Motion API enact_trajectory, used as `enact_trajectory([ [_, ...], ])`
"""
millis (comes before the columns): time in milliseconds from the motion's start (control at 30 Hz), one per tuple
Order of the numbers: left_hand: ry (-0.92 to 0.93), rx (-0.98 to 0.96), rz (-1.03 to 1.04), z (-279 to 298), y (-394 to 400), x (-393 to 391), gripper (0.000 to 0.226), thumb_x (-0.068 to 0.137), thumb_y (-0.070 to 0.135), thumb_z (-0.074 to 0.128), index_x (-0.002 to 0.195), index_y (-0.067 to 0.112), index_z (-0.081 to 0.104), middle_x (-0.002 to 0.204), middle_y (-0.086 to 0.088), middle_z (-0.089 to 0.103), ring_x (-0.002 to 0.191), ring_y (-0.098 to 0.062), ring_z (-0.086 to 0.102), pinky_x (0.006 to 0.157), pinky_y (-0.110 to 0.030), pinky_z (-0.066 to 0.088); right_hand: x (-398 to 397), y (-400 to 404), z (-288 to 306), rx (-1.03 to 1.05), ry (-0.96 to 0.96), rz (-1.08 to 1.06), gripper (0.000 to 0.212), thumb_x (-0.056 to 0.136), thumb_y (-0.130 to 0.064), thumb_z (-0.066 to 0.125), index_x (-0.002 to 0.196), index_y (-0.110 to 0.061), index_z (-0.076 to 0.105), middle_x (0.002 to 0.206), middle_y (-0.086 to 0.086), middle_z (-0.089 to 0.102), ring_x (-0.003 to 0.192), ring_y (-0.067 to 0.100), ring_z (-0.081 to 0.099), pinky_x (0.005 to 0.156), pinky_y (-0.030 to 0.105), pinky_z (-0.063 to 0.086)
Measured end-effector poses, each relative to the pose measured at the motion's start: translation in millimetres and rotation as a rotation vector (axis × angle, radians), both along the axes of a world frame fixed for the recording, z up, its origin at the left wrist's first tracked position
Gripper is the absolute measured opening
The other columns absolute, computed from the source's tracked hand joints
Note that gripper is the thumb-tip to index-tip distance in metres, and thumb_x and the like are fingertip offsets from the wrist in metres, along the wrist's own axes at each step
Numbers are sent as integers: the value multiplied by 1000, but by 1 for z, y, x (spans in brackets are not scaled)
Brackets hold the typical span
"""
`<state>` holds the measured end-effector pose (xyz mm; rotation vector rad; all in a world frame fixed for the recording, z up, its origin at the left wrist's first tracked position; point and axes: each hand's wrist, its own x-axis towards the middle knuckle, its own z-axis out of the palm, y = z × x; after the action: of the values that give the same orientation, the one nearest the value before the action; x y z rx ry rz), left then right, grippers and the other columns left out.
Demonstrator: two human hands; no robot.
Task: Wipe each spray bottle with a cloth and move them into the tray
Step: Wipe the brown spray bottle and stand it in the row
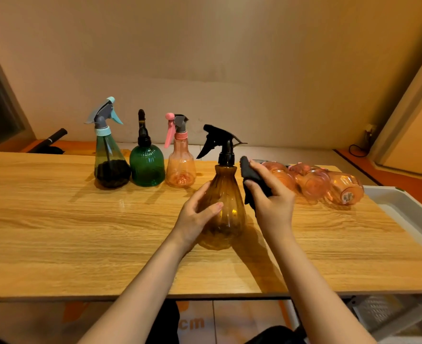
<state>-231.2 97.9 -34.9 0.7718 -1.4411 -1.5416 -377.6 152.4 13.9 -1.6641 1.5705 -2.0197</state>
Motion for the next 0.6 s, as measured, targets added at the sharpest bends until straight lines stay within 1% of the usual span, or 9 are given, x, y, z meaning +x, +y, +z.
enact_trajectory([
  [67,0,-1,-8,-1,-1,1,95,61,46,74,146,20,39,137,-3,53,122,-17,55,95,-35,52,5,-6,9,-2,176,0,40,77,-6,62,117,-9,62,114,4,63,109,7,55,95,21,44],
  [167,37,17,14,-3,-1,0,95,61,45,73,146,18,38,136,-7,55,120,-19,57,87,-31,54,13,-5,-2,-7,336,-31,37,74,0,60,111,-3,65,116,-1,58,113,6,50,98,13,38],
  [233,38,4,17,-3,1,-1,88,64,44,72,143,20,42,131,-5,57,115,-13,60,81,-26,53,14,3,-15,-6,353,-35,39,73,4,58,110,-5,66,118,-3,57,113,9,53,98,17,40],
  [300,31,-15,18,-2,2,-3,75,65,42,71,134,30,44,126,3,57,109,-2,61,79,-21,52,12,12,-24,-7,356,-44,41,73,6,58,110,-7,66,120,-4,57,114,9,53,98,19,41],
  [333,38,-16,24,-2,1,-3,74,63,44,71,131,33,44,127,4,57,110,-2,60,80,-21,52,11,16,-28,-2,364,-38,41,72,5,59,111,-8,66,121,-4,57,115,8,52,99,19,41],
  [367,46,-7,30,-3,0,-3,79,61,47,70,134,32,43,129,1,57,113,-7,60,84,-25,52,11,21,-32,13,376,-23,42,73,5,59,111,-10,65,122,-5,56,117,7,52,99,20,41],
  [433,45,11,36,-5,-2,-3,93,60,51,69,143,22,39,133,-6,56,119,-18,57,90,-31,52,11,31,-42,29,394,-4,42,75,2,60,114,-13,64,124,-5,55,119,8,50,101,22,40],
  [533,9,-24,42,-5,-2,-4,97,60,52,68,146,17,37,135,-6,55,121,-19,56,90,-28,51,9,44,-56,0,406,-14,37,81,-7,56,116,-14,61,126,-4,55,121,8,50,102,19,38],
  [600,22,-16,51,-4,-2,-3,95,61,53,68,144,17,40,132,-8,57,118,-20,58,91,-32,52,8,45,-58,1,425,-8,39,79,1,60,115,-12,62,126,-2,56,122,9,49,102,20,37],
])
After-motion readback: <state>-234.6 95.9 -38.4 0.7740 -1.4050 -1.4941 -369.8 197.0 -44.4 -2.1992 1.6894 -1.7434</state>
